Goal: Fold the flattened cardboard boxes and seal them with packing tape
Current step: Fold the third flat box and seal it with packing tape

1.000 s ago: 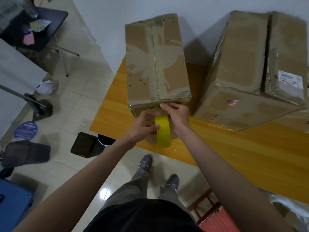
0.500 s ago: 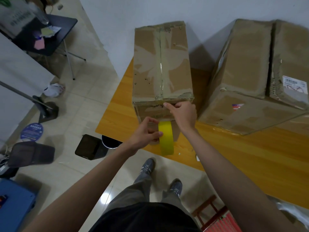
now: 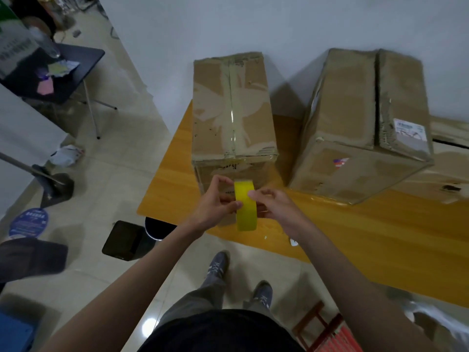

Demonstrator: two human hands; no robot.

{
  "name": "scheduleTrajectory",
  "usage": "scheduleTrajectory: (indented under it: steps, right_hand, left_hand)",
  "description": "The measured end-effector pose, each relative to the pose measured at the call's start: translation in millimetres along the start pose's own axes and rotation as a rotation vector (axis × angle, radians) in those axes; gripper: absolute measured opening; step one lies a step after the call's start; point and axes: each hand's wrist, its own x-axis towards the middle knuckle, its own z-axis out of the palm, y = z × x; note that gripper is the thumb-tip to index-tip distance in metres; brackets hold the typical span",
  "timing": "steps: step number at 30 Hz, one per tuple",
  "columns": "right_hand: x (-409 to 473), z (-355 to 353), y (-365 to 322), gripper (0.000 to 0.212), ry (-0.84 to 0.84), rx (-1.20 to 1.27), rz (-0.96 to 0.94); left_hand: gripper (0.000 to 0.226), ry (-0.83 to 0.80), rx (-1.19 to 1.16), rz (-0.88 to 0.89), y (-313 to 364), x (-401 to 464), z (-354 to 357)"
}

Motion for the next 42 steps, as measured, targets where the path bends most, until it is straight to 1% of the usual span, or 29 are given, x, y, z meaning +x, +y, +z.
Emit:
scheduleTrajectory:
  steps: [2,3,6,8,10,14,15,19,22,25,28,31,33,34,36,38,40,42]
  right_hand:
    - [-9,-1,2,0.05,0.002,0.065,-0.018]
    - [-12,-1,5,0.045,0.014,0.092,-0.034]
    - [-25,1,13,0.037,0.069,0.124,-0.089]
    - [-33,-1,18,0.037,0.099,0.12,-0.13]
    - [-39,-3,23,0.039,0.118,0.123,-0.163]
    - [-49,-5,29,0.04,0.152,0.123,-0.201]
    - [-51,-6,31,0.039,0.161,0.119,-0.211]
    - [-58,-8,39,0.041,0.194,0.088,-0.264]
    - [-61,-7,39,0.052,0.235,0.0,-0.301]
    - [-63,-6,42,0.05,0.251,-0.066,-0.311]
    - [-63,-5,46,0.049,0.259,-0.11,-0.34]
    - [-62,-1,48,0.058,0.265,-0.073,-0.339]
    - [-59,0,47,0.061,0.284,-0.068,-0.34]
    - [-57,-1,46,0.057,0.308,-0.062,-0.34]
    - [-57,-6,47,0.042,0.362,-0.057,-0.341]
    - [-59,-12,54,0.029,0.358,-0.073,-0.353]
    - [-64,-15,63,0.023,0.326,-0.095,-0.36]
    - [-66,-16,69,0.02,0.322,-0.105,-0.367]
  left_hand:
    - [0.047,0.017,0.037,0.02,-2,1,4]
    - [0.048,0.022,0.07,0.034,-2,2,5]
    - [0.049,0.059,0.186,0.097,3,7,7]
    - [0.046,0.118,0.339,0.167,12,14,7]
    - [0.036,0.143,0.526,0.247,21,20,9]
    - [0.008,0.1,0.616,0.289,32,24,20]
    - [0.006,0.099,0.632,0.293,34,24,23]
    - [0.015,0.051,0.636,0.315,37,21,34]
    - [0.014,0.017,0.627,0.367,35,12,48]
    - [0.013,0.046,0.602,0.401,28,4,57]
    - [0.016,0.049,0.586,0.417,24,-1,57]
    - [0.02,0.074,0.567,0.433,28,-6,56]
    - [0.017,0.08,0.549,0.466,31,-12,56]
    - [0.015,0.071,0.542,0.493,32,-14,57]
    - [0.01,0.052,0.542,0.522,32,-19,60]
    - [0.006,0.097,0.548,0.468,32,-18,63]
    - [0.005,0.146,0.55,0.384,32,-10,65]
    - [0.005,0.139,0.566,0.332,31,-3,68]
